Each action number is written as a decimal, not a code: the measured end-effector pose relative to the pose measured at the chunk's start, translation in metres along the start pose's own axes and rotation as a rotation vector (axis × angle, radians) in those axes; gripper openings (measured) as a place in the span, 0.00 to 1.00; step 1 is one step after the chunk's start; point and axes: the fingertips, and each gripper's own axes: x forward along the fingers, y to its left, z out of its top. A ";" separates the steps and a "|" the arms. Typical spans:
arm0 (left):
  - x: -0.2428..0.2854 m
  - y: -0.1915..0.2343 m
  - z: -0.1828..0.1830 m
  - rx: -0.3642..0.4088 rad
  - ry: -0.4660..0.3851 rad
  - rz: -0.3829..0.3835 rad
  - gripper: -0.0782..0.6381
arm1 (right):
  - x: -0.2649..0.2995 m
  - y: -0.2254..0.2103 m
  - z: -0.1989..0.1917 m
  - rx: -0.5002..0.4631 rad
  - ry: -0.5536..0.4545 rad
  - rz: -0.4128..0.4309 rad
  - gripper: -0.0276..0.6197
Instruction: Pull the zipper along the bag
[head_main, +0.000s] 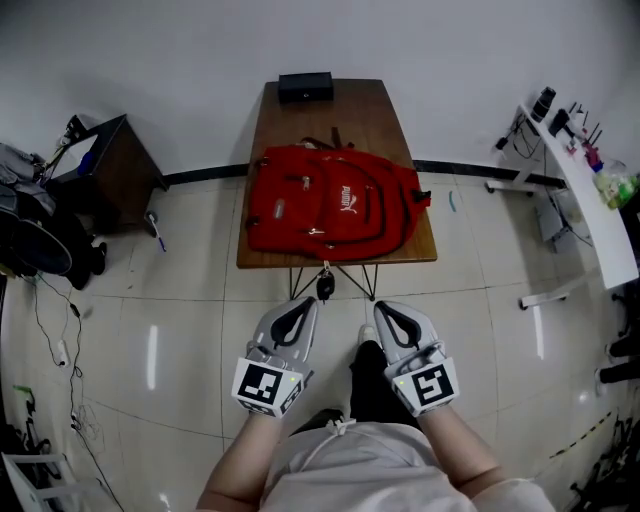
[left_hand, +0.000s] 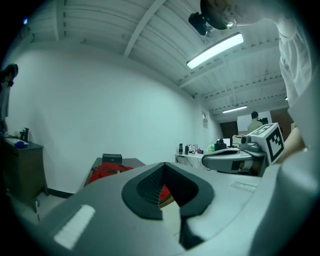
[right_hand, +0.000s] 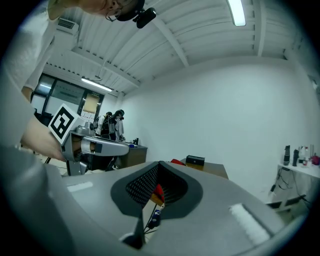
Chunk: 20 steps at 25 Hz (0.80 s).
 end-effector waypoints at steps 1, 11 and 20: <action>-0.007 -0.003 0.000 -0.004 -0.003 -0.002 0.12 | -0.003 0.007 -0.001 0.000 0.009 0.005 0.05; -0.057 -0.020 0.008 -0.026 -0.031 0.014 0.12 | -0.023 0.037 0.011 0.002 0.037 0.020 0.05; -0.070 -0.027 0.028 0.003 -0.071 0.029 0.12 | -0.034 0.046 0.021 -0.019 0.031 0.032 0.05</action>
